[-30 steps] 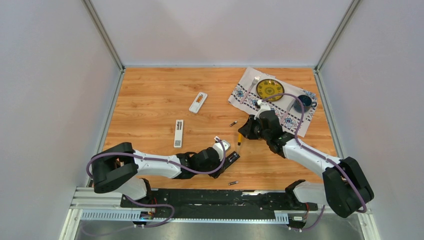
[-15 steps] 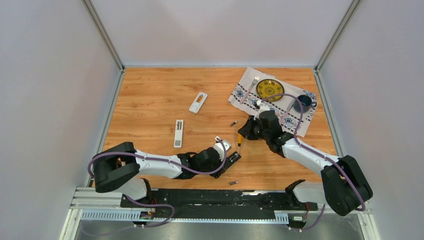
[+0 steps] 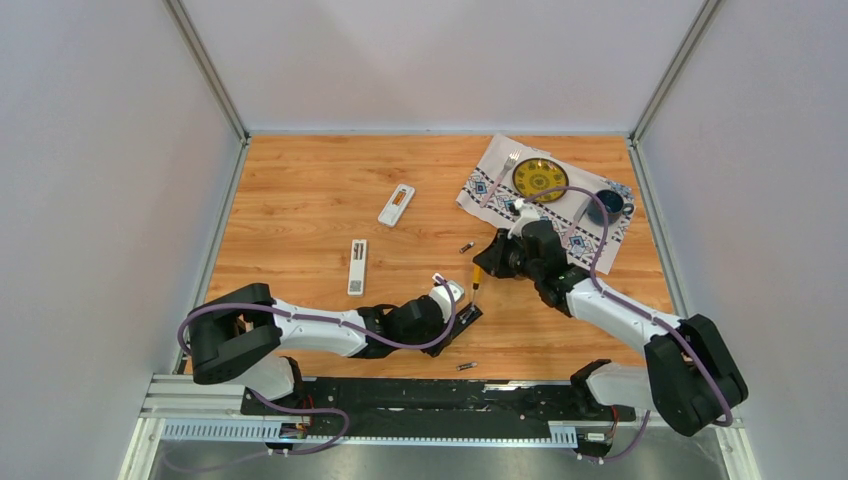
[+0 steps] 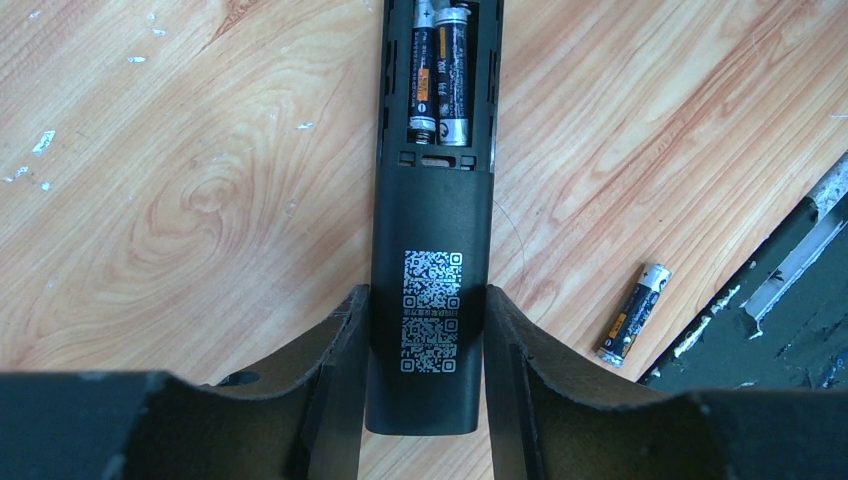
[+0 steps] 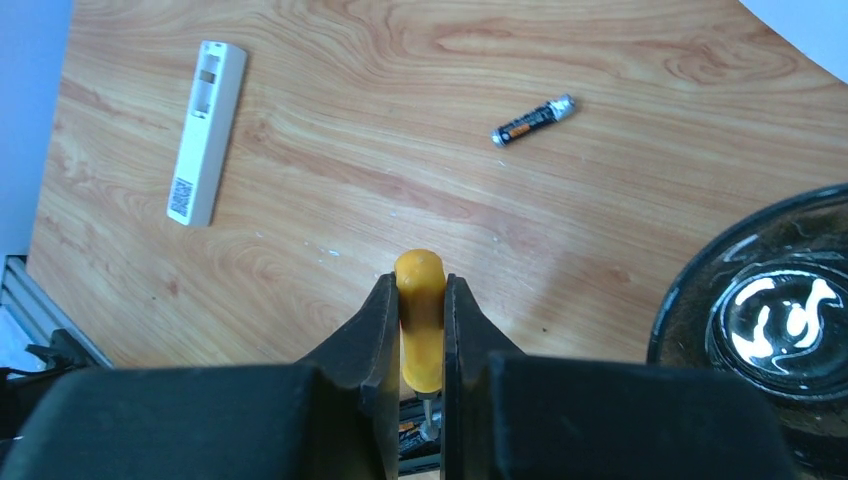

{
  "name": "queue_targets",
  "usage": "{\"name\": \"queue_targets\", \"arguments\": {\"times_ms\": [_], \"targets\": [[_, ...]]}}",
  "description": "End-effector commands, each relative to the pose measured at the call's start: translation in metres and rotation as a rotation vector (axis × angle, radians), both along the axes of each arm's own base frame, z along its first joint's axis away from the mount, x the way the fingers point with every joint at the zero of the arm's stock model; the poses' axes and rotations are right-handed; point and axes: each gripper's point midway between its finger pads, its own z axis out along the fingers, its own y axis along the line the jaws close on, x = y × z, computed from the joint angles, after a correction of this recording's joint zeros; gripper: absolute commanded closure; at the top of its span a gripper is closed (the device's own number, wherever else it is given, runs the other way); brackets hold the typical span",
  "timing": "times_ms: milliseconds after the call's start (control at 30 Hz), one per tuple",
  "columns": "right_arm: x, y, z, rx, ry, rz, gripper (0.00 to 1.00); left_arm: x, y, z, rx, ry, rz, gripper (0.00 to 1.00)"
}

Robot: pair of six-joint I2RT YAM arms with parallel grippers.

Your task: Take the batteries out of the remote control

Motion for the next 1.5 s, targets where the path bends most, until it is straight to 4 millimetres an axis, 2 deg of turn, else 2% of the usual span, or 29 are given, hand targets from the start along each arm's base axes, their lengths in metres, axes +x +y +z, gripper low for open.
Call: {"name": "queue_targets", "arguments": {"times_ms": [0, 533, 733, 833, 1033, 1200, 1467], "targets": [[-0.025, 0.028, 0.023, 0.139, 0.035, 0.124, 1.0, -0.028, 0.051, -0.057, 0.229, 0.145, 0.01, 1.0], [-0.029, 0.039, 0.024, 0.142, 0.042, 0.159, 1.0, -0.03, 0.055, -0.06, 0.258, 0.156, 0.011, 1.0], [-0.026, 0.032, 0.036, 0.134, -0.007, 0.127, 1.0, -0.03, 0.056, -0.061, 0.259, 0.157, 0.012, 1.0], [-0.026, 0.027, 0.049, 0.147, -0.053, 0.102, 1.0, -0.03, 0.056, -0.061, 0.261, 0.157, 0.013, 1.0], [-0.024, 0.018, 0.057, 0.148, -0.098, 0.065, 1.0, -0.029, 0.054, -0.059, 0.252, 0.154, 0.01, 1.0], [-0.017, 0.005, 0.047, 0.092, -0.096, 0.014, 1.0, -0.029, 0.055, -0.06, 0.255, 0.155, 0.013, 1.0], [-0.006, -0.011, 0.016, -0.022, -0.046, -0.061, 1.0, -0.03, 0.056, -0.061, 0.251, 0.158, 0.017, 1.0]]}}
